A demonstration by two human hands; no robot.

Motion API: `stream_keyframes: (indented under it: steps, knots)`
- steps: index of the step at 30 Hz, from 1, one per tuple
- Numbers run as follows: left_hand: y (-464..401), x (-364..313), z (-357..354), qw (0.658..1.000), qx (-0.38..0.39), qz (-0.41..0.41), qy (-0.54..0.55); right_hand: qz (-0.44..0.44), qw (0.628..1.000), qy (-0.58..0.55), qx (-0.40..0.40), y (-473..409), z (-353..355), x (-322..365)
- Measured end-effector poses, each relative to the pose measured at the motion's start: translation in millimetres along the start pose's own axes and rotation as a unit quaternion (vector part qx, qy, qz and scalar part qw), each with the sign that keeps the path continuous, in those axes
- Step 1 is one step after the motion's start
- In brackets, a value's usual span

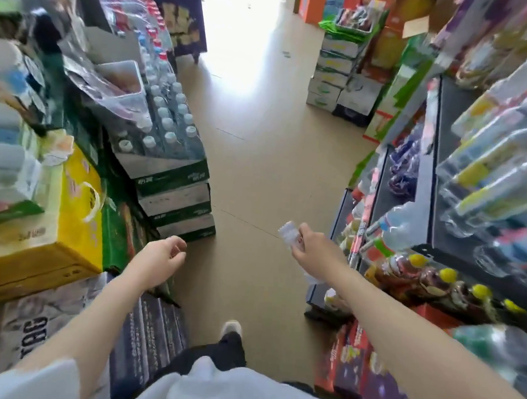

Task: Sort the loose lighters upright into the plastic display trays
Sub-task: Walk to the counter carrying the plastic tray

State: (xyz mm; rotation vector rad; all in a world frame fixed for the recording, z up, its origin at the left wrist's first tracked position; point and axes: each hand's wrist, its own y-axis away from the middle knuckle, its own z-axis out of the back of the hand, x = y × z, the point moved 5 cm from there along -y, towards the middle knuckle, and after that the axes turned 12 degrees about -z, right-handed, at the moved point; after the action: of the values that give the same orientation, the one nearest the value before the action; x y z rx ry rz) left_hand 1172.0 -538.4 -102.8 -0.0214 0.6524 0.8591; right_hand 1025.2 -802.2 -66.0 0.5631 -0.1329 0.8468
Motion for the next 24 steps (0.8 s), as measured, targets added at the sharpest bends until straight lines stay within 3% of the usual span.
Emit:
stream_keyframes:
  steps: [7,15,19,24]
  knots:
    - [-167,-41,48,0.998,0.041,-0.035,0.018,-0.024,1.0,0.004,0.002,-165,58,20]
    - [-393,-82,99,0.994,-0.015,-0.099,0.037,-0.061,0.995,0.074,0.01,-385,129,1]
    - [-497,-73,129,0.998,-0.008,-0.046,0.04,-0.046,0.992,0.119,0.011,-493,189,22]
    - [-587,-42,175,0.999,-0.016,0.024,0.044,0.033,0.996,0.086,0.001,-604,259,104]
